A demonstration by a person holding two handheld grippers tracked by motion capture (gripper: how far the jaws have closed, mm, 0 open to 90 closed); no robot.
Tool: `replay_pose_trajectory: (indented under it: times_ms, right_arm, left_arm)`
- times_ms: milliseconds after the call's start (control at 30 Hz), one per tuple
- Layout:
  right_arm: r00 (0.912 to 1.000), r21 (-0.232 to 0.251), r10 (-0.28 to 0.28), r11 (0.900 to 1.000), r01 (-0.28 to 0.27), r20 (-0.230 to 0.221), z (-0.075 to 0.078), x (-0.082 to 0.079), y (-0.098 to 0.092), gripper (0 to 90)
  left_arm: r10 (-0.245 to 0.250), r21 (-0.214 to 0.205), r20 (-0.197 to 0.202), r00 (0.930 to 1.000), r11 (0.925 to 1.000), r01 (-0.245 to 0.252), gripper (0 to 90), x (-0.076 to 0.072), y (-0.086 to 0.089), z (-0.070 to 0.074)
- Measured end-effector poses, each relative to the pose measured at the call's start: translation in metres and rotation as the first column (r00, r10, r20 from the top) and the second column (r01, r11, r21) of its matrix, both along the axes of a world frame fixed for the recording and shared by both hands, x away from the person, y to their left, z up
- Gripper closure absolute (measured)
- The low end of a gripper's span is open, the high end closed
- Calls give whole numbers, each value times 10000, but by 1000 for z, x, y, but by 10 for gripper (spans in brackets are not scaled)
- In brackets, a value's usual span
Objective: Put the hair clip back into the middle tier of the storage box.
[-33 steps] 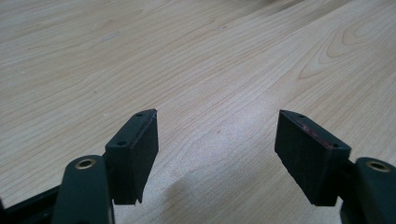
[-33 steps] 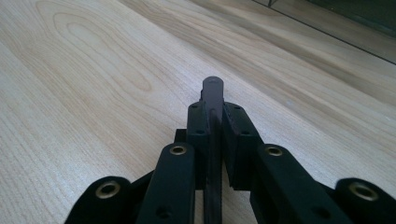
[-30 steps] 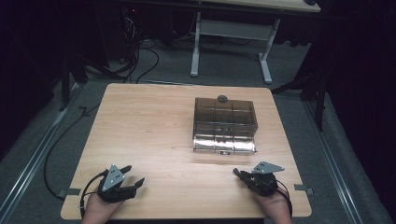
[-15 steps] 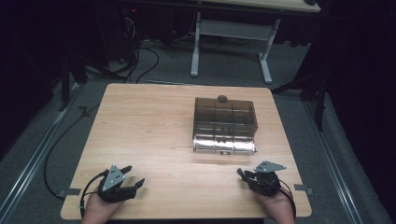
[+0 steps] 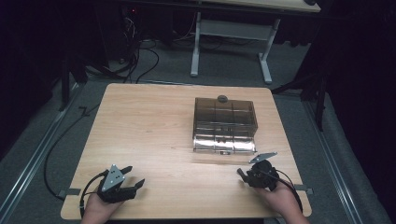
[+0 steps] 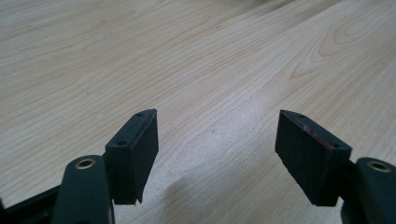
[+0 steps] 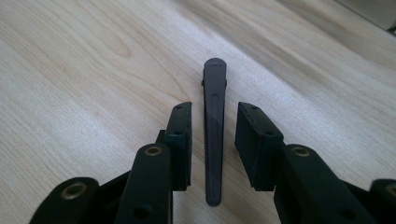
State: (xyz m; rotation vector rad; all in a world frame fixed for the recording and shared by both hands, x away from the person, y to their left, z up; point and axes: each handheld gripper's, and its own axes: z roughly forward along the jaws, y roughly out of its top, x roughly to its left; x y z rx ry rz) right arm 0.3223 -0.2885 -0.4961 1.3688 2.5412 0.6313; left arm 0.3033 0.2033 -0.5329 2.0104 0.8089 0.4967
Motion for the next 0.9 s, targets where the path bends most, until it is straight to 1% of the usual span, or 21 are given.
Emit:
replay_pose_trajectory:
  times_ms: [233,267,300,333,367,400,433,533,600,633,667,700,733,800,867,900]
  right_arm:
    - [9974,-801,102,9967,-159,-711,4,6,10,687]
    - [9968,-880,243,9956,-311,-765,5,7,10,691]
    - [9959,-990,178,9947,-266,-883,5,8,12,691]
    - [9956,-1065,223,9938,-321,-915,6,9,12,691]
    - [9934,-1107,239,9932,-364,-1119,7,12,14,685]
    - [9934,-1107,239,9932,-364,-1119,7,12,14,685]
    - [9922,-1158,241,9925,-383,-1220,8,13,14,685]
    - [9874,-1326,328,9897,-536,-1550,8,19,16,670]
    - [9826,-1459,320,9875,-593,-1828,8,23,17,661]
    - [9815,-1502,354,9866,-644,-1882,8,24,18,663]
    - [9798,-1604,365,9846,-689,-1968,8,25,19,669]
    - [9776,-1776,440,9807,-815,-2056,9,28,21,679]
    - [9776,-1776,440,9807,-815,-2056,9,28,21,679]
    - [9732,-1833,571,9780,-993,-2227,10,32,22,682]
    - [9671,-1851,511,9777,-993,-2492,10,36,23,694]
    - [9671,-1851,511,9777,-993,-2492,10,36,23,694]
  left_arm:
    - [-30,-11,29,10000,10000,30,306,0,0,0]
    - [-38,-11,27,10000,10000,38,306,0,0,0]
    - [-44,-2,16,10000,10000,44,306,0,0,0]
    - [-49,4,17,10000,10000,49,306,0,0,0]
    - [-53,6,18,10000,10000,53,306,0,0,0]
    - [-58,17,19,10000,10000,58,306,0,0,0]
    - [-72,33,14,10000,10000,72,306,0,0,0]
    - [-77,35,10,10000,10000,77,306,0,0,0]
    - [-80,41,10,10000,10000,80,306,0,0,0]
    - [-81,40,10,10000,10000,81,306,0,0,0]
    - [-81,45,11,10000,10000,81,306,0,0,0]
    - [-85,49,0,10000,10000,85,306,0,0,0]
    - [-85,49,0,10000,10000,85,306,0,0,0]
    - [-97,54,-11,10000,9999,97,306,0,-1,0]
    - [-100,54,-1,10000,9999,100,306,0,-1,0]
    - [-104,58,-3,9999,9999,104,306,0,-1,0]
